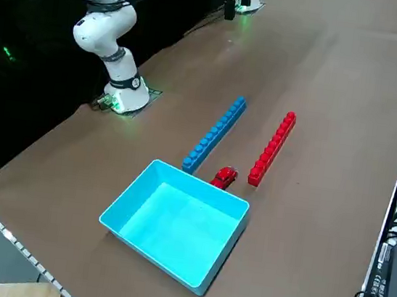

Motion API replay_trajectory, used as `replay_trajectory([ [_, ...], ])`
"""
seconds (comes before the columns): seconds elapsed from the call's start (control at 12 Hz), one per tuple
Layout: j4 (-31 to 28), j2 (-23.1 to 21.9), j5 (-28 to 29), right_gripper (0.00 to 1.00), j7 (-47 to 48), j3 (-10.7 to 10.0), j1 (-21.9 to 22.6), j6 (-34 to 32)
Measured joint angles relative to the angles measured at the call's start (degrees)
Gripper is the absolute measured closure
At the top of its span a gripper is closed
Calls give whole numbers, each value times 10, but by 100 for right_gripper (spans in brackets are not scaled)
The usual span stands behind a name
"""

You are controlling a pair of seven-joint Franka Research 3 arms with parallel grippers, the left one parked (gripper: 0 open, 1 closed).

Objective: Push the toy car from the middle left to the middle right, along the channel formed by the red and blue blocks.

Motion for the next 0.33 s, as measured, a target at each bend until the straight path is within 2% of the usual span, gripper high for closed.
replay_trajectory([
  [0.33,0,0,11,0,0,-3,1,0],
])
